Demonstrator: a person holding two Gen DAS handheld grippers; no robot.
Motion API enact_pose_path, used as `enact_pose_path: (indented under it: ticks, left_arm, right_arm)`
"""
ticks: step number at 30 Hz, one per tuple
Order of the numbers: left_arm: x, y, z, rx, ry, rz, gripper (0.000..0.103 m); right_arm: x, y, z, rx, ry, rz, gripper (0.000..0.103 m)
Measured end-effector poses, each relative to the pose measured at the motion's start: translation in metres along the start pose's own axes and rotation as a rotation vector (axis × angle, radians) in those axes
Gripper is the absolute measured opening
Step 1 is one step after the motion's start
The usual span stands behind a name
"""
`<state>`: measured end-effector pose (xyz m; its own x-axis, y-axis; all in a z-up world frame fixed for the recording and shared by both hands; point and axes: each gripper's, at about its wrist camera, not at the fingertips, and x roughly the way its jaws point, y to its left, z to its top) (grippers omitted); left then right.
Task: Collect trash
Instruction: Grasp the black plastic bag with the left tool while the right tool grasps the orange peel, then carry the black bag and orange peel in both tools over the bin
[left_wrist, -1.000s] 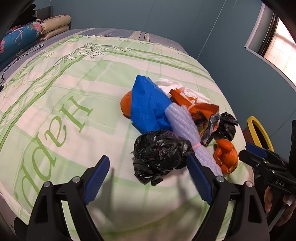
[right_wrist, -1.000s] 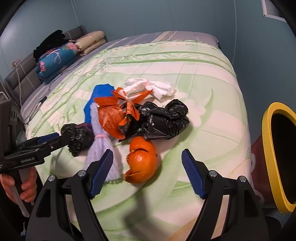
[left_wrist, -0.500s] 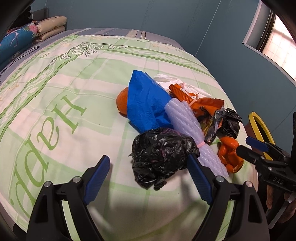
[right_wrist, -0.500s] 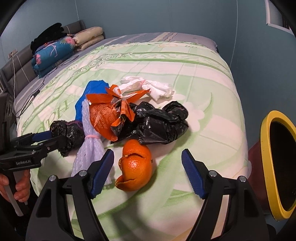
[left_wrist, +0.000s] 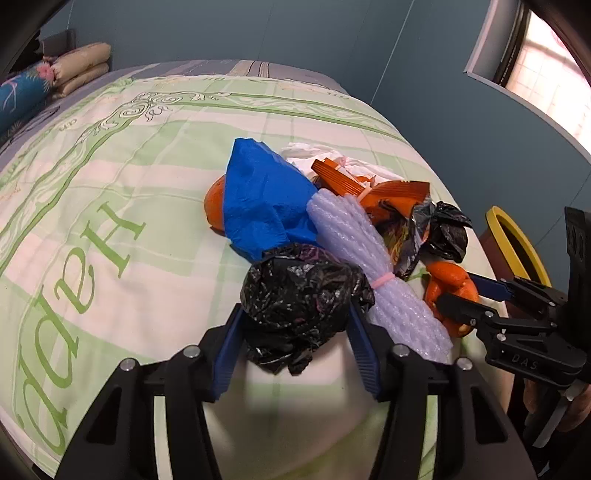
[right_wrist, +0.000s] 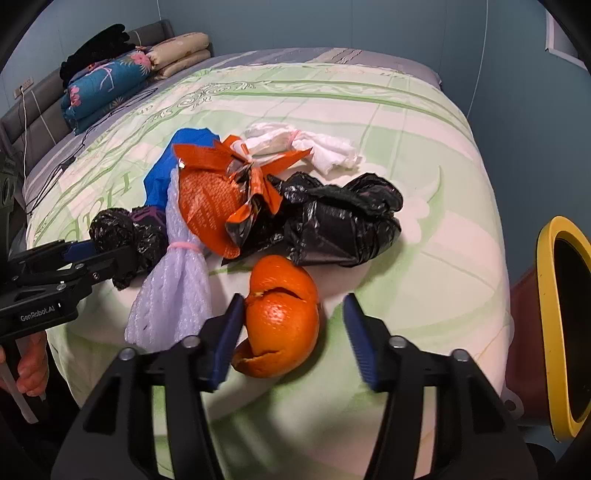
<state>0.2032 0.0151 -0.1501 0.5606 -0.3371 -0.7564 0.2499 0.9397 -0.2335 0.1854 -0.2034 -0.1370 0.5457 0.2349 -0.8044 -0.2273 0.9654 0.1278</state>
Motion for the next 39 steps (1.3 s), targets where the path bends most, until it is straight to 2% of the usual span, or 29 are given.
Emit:
enact_pose_path:
  ticks: [4, 10, 22, 28, 34, 39]
  left_arm:
    - [0.0, 0.0, 0.0, -0.001, -0.003, 0.005, 0.045]
    - [-0.006, -0.002, 0.0, 0.007, -0.017, 0.018, 0.041]
    - [-0.052, -0.019, -0.002, 0.047, -0.07, 0.03, 0.04]
    - [-0.074, -0.023, -0.003, 0.036, -0.096, 0.037, 0.04]
    - [-0.09, -0.023, -0.004, 0.007, -0.096, 0.025, 0.04]
    - [-0.095, -0.025, -0.002, -0.011, -0.093, 0.031, 0.04]
  right_arm:
    - [-0.001, 0.003, -0.001, -0.01, 0.0, 0.013, 0.036]
    - [-0.006, 0.006, -0.003, -0.02, -0.018, 0.007, 0.031]
    - [-0.036, -0.003, 0.0, 0.015, -0.094, 0.064, 0.03]
    - [-0.059, 0.005, 0.001, -0.004, -0.133, 0.089, 0.03]
    - [-0.078, 0.009, 0.001, 0.007, -0.131, 0.157, 0.03]
    - [-0.094, 0.011, 0.004, -0.014, -0.158, 0.155, 0.03]
